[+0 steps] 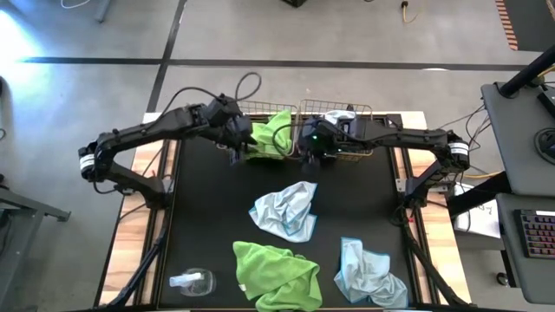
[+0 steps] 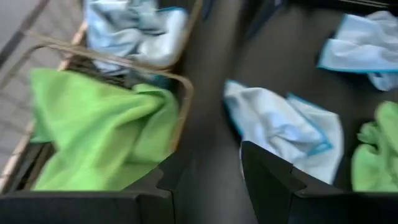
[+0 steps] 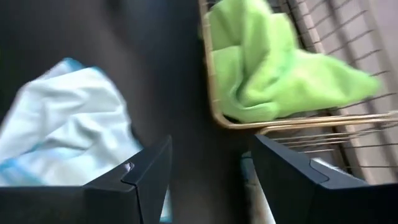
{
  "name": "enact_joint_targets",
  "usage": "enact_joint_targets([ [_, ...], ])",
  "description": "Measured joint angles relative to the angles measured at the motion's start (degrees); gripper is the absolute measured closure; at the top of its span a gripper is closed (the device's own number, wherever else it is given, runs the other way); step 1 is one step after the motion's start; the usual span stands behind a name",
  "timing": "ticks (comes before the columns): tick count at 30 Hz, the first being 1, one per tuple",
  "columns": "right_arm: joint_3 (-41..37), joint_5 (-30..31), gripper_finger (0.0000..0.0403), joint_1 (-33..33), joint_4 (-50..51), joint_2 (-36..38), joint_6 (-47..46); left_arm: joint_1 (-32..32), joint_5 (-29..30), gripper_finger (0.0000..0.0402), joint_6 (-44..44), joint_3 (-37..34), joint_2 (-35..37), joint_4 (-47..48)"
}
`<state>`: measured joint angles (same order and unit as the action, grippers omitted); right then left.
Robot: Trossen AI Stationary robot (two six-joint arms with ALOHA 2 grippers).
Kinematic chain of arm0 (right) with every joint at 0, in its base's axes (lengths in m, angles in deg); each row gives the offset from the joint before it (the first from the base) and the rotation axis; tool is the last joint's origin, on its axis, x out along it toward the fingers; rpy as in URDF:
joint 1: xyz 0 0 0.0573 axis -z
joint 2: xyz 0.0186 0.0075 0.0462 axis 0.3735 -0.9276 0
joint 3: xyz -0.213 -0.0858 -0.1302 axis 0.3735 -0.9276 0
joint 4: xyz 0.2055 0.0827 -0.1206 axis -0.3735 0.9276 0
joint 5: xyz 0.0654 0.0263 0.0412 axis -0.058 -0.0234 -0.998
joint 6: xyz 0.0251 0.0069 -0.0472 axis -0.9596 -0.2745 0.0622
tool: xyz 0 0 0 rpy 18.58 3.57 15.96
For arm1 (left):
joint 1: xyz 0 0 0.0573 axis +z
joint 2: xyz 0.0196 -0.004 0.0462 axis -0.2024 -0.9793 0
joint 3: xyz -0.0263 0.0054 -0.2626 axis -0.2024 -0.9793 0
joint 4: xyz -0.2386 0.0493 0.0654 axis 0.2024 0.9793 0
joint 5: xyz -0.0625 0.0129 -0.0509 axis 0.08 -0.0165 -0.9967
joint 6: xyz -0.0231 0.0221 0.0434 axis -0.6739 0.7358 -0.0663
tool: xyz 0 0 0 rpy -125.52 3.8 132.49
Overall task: Sort microfiber towel by color & place in baskets
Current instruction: Put the white microfiber cloth into the right wire basket
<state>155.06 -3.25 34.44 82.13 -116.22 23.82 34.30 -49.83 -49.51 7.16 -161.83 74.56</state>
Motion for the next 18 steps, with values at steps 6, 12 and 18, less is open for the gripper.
enact_joint_targets([
  [6,-0.1,-4.5,0.0188,-0.6,3.0,0.0,-3.3,-6.5,1.8,0.0286,-4.2,0.0,0.0,0.1],
  [12,-1.0,-4.7,0.0188,-2.5,5.8,-0.4,-6.8,-12.4,4.7,0.0286,-7.4,-0.1,0.0,0.1],
  [18,-4.9,-4.7,0.0188,-5.0,5.9,-0.7,-10.3,-17.6,8.0,0.0287,-9.2,-0.1,0.0,0.1],
])
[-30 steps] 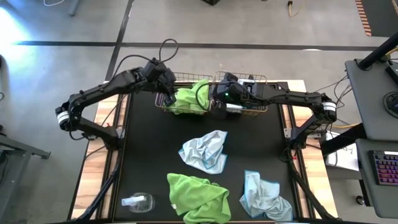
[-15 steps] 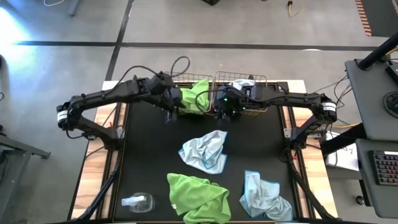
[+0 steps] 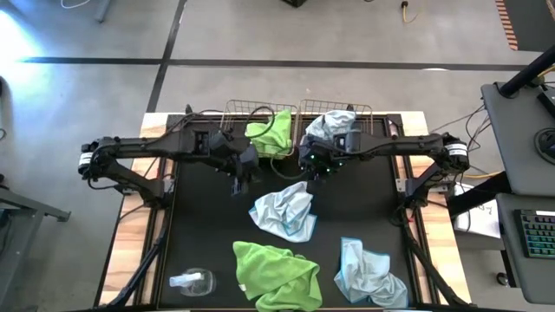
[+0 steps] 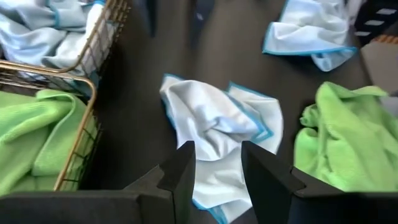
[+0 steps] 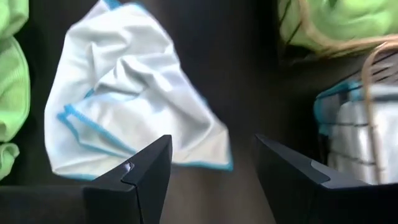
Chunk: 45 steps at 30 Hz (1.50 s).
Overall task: Sort microfiber towel by color & place in baskets
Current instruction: Put the white microfiber cloth into the right wire basket
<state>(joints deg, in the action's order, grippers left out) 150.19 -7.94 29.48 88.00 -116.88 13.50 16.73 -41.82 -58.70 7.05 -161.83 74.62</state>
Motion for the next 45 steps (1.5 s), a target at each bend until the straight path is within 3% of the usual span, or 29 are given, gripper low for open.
enact_joint_targets([
  [10,-6.2,0.0,0.0188,-3.3,-6.8,0.0,-2.0,-4.8,3.4,0.0287,-3.5,-0.7,0.0,-0.1],
  [22,-8.4,-2.7,0.0188,-3.7,-9.3,-1.1,2.2,-6.8,5.2,0.0286,-8.9,-10.4,0.0,-5.7],
  [28,-8.5,-3.4,0.0188,-4.2,-9.9,-5.1,0.1,-7.8,5.1,0.0286,-10.7,-13.7,0.0,-7.4],
  [45,-8.1,-3.6,0.0188,-5.8,-12.5,-15.2,1.0,-9.5,5.1,0.0286,-8.6,-13.9,0.0,-8.6],
])
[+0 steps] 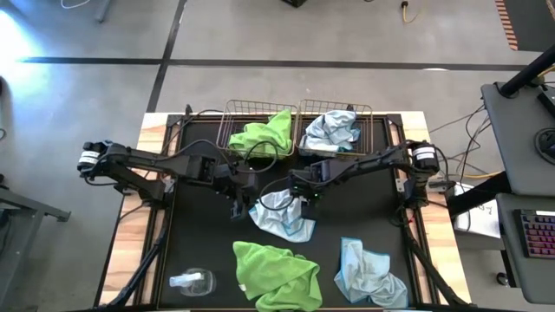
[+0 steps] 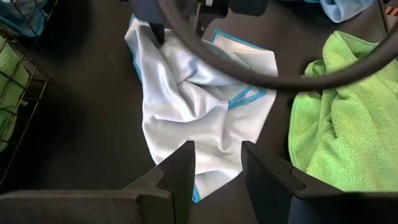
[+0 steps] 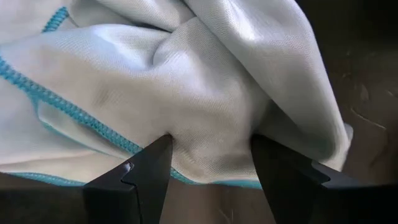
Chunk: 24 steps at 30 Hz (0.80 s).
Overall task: Sort microfiber towel by color & place in baskets
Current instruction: Put the white microfiber cloth into the right wire basket
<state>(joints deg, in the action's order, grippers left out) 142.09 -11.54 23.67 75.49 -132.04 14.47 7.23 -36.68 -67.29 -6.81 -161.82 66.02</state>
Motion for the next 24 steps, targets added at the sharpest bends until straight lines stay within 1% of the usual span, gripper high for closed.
enact_joint_targets([
  [6,0.5,0.0,0.0188,0.0,-0.3,-0.8,1.5,0.0,0.0,0.0286,0.0,0.0,0.0,0.0],
  [19,0.5,0.0,0.019,0.0,-0.3,-1.9,0.4,0.0,0.0,0.0286,0.1,0.0,0.6,0.7],
  [22,0.5,0.0,0.0205,0.0,-0.2,-2.0,-0.4,0.0,0.3,0.0286,0.1,0.0,1.2,1.2],
  [24,0.5,-0.3,0.0225,0.0,-0.2,-2.0,-0.8,0.0,0.4,0.0286,0.3,0.0,1.7,1.4],
])
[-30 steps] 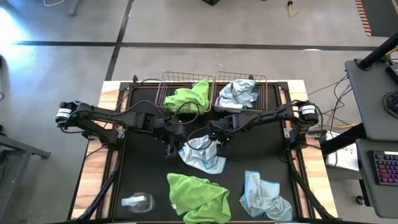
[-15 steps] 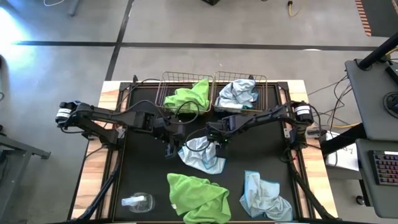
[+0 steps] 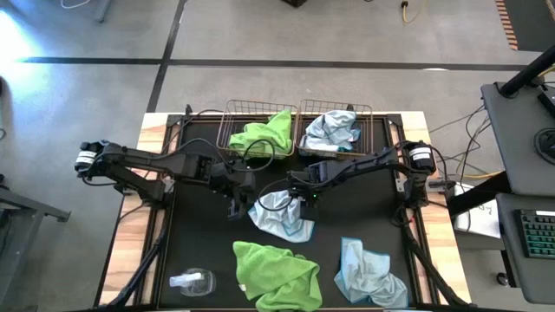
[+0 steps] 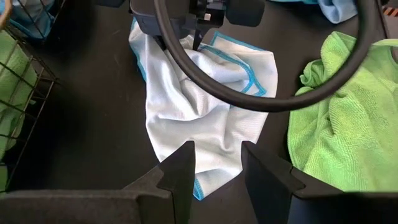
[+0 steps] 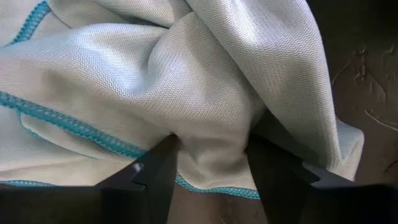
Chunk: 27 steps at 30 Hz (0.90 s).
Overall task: Sort microfiber towel by color & place in baskets
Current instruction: Put the white microfiber cloth into the right wire basket
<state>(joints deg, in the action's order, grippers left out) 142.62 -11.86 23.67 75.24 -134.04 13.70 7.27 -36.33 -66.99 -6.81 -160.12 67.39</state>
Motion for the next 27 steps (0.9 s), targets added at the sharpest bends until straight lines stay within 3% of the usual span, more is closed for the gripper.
enact_joint_targets([
  [11,0.0,-0.1,0.0384,0.0,0.0,0.0,-1.3,0.0,0.1,0.0286,0.0,0.0,3.0,0.2],
  [27,6.1,1.7,0.039,0.0,4.0,3.2,-0.5,0.0,0.2,0.0286,0.2,0.0,3.1,0.8],
])
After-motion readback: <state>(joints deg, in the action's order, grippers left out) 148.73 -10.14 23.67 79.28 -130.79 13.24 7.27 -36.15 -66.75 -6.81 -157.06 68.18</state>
